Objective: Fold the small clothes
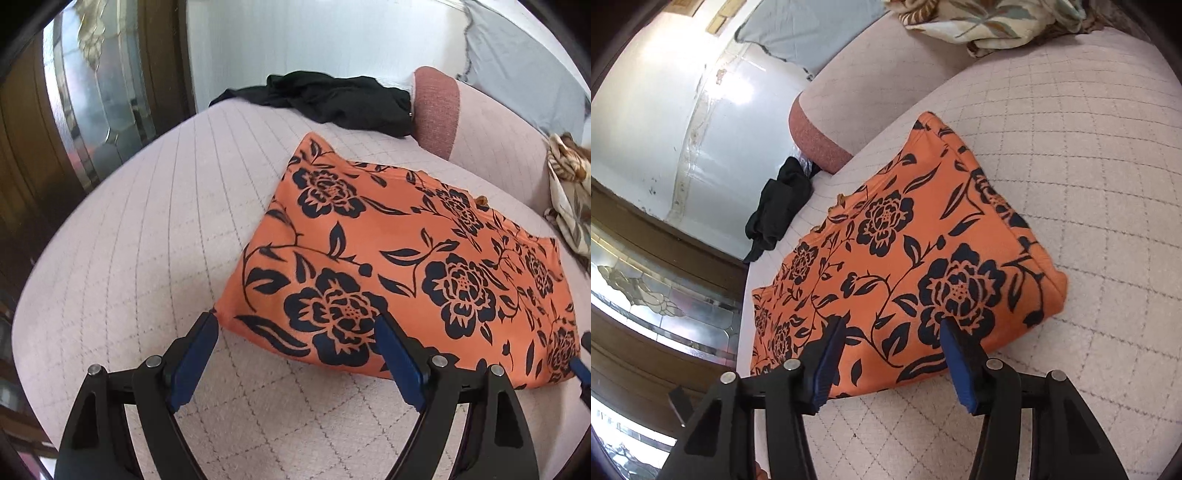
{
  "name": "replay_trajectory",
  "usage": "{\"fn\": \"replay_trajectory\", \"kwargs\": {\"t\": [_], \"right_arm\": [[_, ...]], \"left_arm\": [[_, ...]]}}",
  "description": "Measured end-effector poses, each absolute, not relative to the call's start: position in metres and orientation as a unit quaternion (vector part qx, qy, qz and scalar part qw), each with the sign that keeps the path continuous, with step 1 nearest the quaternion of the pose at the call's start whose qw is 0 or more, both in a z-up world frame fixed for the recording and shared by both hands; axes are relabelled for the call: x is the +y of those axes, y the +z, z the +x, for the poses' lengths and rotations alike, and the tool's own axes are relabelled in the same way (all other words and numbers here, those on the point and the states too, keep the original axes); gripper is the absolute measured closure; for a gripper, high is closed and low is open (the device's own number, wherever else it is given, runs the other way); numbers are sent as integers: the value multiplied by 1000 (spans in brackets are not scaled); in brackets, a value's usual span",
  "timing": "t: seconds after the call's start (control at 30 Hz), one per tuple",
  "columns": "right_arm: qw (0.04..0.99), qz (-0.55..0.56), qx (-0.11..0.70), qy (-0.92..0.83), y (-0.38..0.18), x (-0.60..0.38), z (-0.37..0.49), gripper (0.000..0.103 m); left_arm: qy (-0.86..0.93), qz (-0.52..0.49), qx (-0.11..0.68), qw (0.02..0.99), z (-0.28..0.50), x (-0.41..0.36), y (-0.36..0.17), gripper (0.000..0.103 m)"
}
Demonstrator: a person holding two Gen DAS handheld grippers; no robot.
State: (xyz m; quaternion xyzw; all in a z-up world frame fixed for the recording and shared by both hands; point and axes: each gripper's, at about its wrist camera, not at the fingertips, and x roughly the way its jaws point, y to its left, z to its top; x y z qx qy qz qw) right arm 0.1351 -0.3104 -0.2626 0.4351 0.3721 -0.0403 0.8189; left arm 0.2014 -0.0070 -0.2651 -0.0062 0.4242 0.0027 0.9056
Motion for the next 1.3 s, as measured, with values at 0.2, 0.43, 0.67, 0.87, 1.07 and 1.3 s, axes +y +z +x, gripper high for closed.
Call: {"fn": "replay_trajectory", "kwargs": {"t": [0.2, 0.43, 0.67, 0.87, 1.07, 1.3], "right_arm": [[814, 427, 392, -33, -270, -306, 153, 47], [803, 417, 425, -31, -282, -299, 165, 46], [809, 443, 386, -6, -270, -304, 145, 45], [762, 511, 398, -14, -289, -315, 121, 44], [735, 553, 392, -35, -303, -321, 113, 39], [737, 568, 363, -46, -311, -332, 138, 38]], "left_arm": [[3, 14, 410, 912, 199, -14, -262, 16], [3, 16, 409, 912, 198, -16, -262, 16], [-13, -24, 430, 902, 198, -4, -266, 16], [-100, -151, 501, 846, 202, 15, -285, 16], [-115, -226, 499, 829, 205, 28, -288, 11], [-108, -285, 482, 821, 226, 38, -291, 11]]}}
